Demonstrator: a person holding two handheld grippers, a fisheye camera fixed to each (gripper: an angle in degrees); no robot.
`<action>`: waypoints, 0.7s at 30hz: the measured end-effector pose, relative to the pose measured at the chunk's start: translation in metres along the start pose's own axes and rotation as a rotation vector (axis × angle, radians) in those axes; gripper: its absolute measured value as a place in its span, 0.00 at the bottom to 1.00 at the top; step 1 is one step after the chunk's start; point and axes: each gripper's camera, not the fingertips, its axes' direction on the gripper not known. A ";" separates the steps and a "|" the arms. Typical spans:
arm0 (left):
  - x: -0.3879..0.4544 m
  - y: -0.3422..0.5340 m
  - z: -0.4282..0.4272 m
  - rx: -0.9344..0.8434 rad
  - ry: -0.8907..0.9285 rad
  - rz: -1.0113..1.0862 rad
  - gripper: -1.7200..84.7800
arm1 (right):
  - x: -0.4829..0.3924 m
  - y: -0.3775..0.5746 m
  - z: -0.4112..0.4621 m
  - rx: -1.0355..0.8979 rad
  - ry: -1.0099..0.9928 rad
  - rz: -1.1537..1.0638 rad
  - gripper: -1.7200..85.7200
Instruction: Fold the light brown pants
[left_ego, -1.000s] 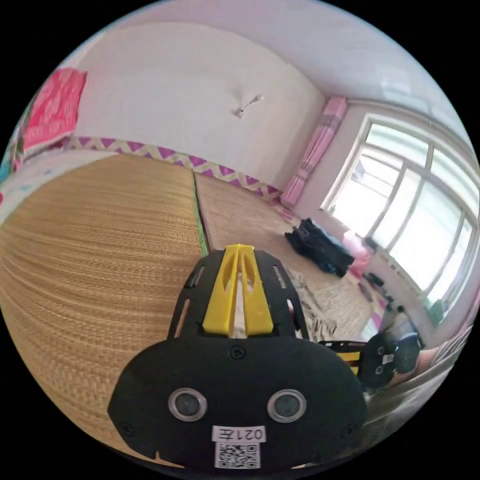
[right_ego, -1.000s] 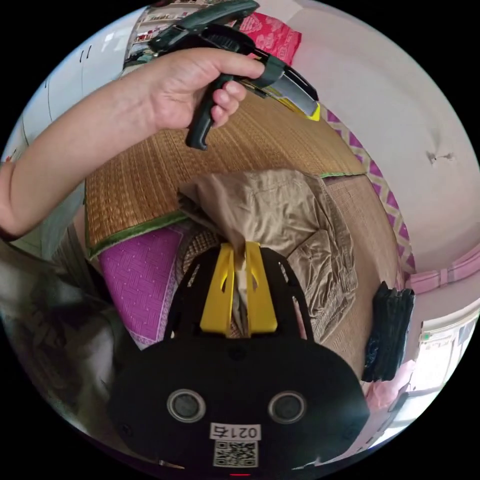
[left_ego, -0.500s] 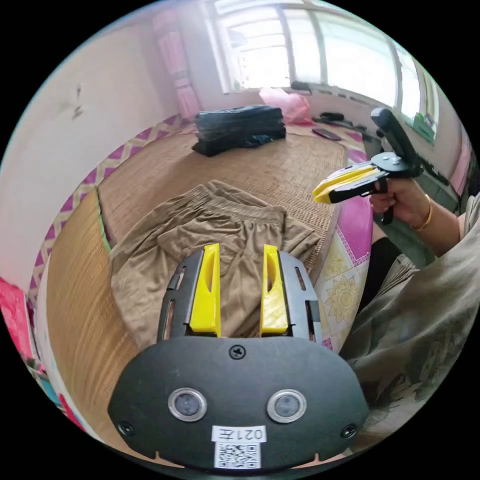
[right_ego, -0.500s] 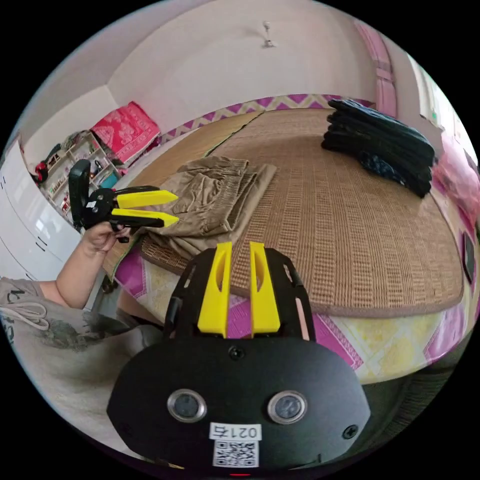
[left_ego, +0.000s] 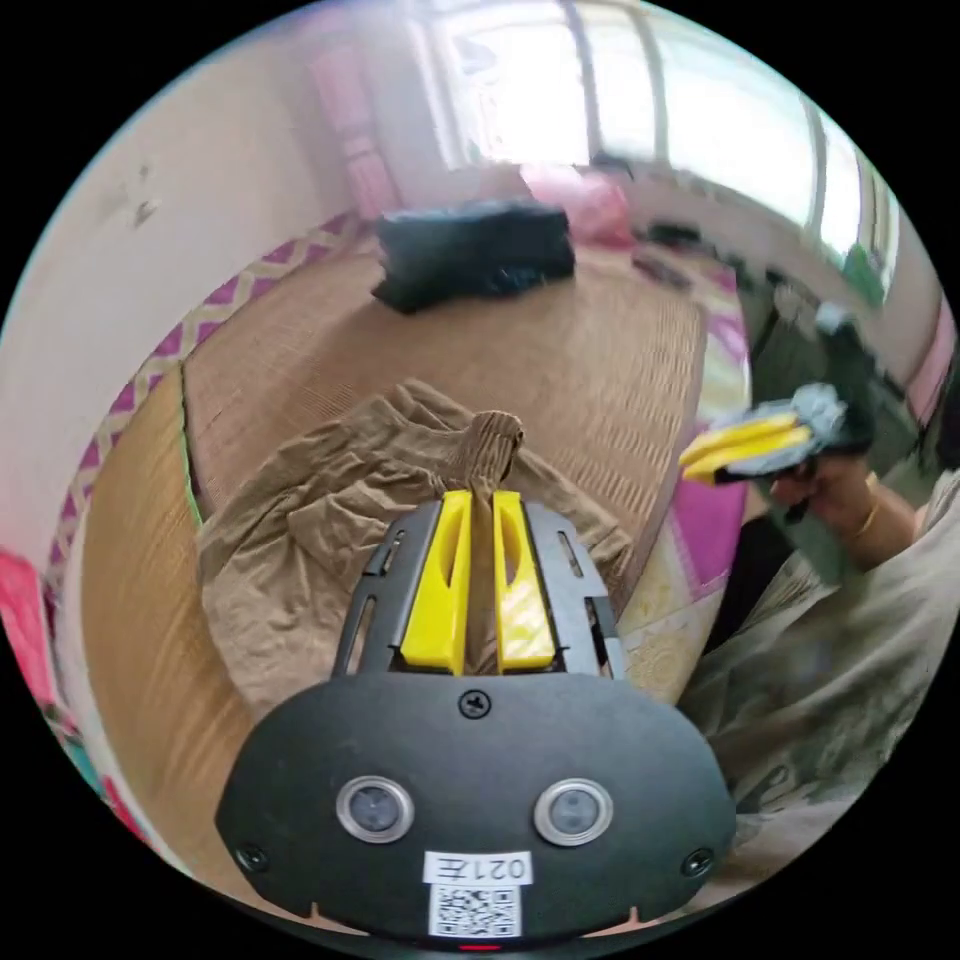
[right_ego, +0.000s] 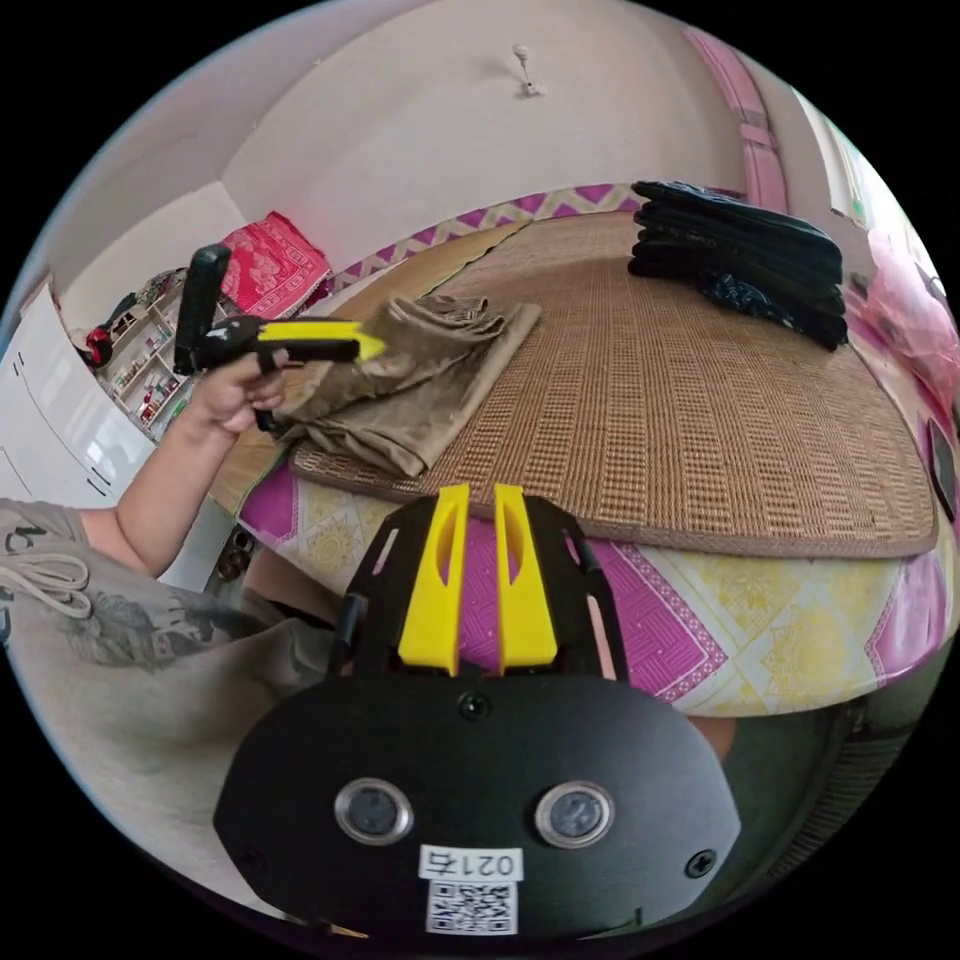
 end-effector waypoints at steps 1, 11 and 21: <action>-0.034 0.022 -0.043 0.104 0.015 -0.095 0.04 | 0.000 -0.002 0.000 0.009 -0.004 -0.023 0.06; -0.313 0.450 -0.254 0.524 -0.120 -0.915 0.05 | -0.079 -0.025 0.056 0.121 0.043 -0.508 0.01; -0.376 0.857 -0.142 0.814 0.270 -1.444 0.05 | -0.174 -0.077 0.155 0.002 0.045 -0.773 0.10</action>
